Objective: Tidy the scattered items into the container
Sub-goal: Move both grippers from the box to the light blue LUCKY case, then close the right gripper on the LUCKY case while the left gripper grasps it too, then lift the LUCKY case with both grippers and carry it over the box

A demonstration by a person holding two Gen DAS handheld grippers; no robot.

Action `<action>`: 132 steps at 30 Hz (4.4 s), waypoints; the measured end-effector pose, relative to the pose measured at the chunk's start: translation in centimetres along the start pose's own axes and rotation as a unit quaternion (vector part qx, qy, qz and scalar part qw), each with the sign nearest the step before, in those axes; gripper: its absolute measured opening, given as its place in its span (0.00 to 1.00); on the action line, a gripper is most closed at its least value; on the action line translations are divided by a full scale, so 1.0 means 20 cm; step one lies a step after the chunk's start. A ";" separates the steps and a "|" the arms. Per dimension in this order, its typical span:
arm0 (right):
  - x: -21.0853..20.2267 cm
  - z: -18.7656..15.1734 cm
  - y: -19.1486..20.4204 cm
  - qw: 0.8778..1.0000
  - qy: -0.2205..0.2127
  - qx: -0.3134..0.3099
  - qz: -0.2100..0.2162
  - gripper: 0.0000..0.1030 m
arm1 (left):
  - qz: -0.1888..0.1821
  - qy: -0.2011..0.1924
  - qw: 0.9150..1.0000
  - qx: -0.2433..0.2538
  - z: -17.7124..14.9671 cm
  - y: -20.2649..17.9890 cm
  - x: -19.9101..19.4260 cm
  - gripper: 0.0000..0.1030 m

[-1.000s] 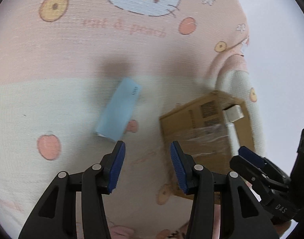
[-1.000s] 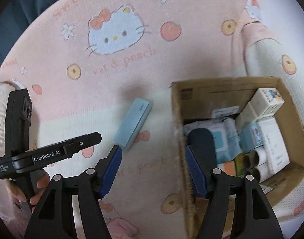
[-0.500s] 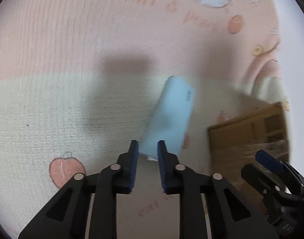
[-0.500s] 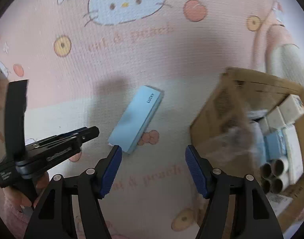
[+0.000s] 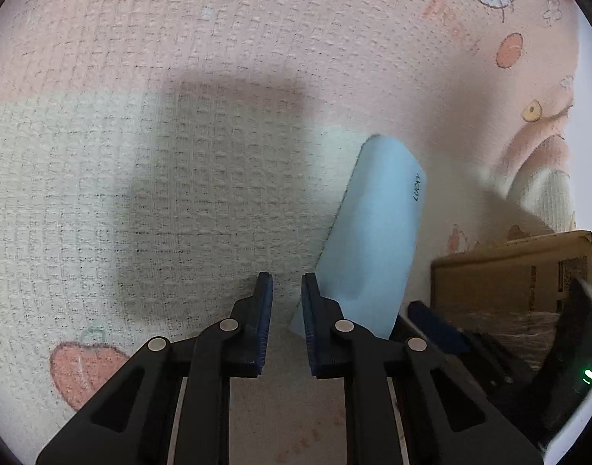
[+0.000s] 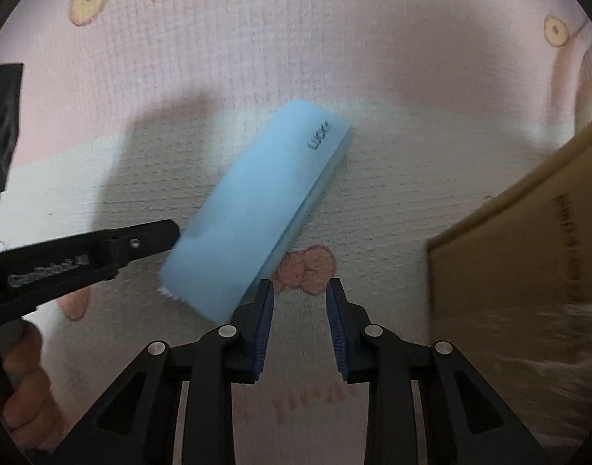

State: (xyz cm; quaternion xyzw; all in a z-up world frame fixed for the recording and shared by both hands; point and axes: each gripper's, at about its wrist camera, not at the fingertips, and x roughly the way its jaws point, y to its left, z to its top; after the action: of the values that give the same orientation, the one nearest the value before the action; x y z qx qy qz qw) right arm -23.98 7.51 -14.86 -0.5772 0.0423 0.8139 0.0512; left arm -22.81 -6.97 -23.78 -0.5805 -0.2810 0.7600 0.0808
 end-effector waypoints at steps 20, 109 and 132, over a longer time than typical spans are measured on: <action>-0.07 -0.39 -0.10 0.995 -0.041 0.024 0.082 0.17 | 0.031 0.005 0.998 0.045 -0.42 -0.06 -0.09 0.00; -0.87 -0.32 0.08 0.984 -0.125 -0.023 0.123 0.57 | -0.248 -0.030 0.968 -0.006 -0.14 -0.35 -0.46 0.35; -1.30 -0.36 -0.54 0.981 -0.172 0.000 0.093 0.57 | -0.278 -0.027 0.955 0.104 -0.16 -1.12 -0.60 0.35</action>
State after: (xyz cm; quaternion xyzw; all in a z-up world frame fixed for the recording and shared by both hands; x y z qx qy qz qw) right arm -7.33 16.34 7.30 -0.4219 0.0863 0.9023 -0.0186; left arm -20.65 7.30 -2.70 -0.4470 -0.3522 0.7482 0.3411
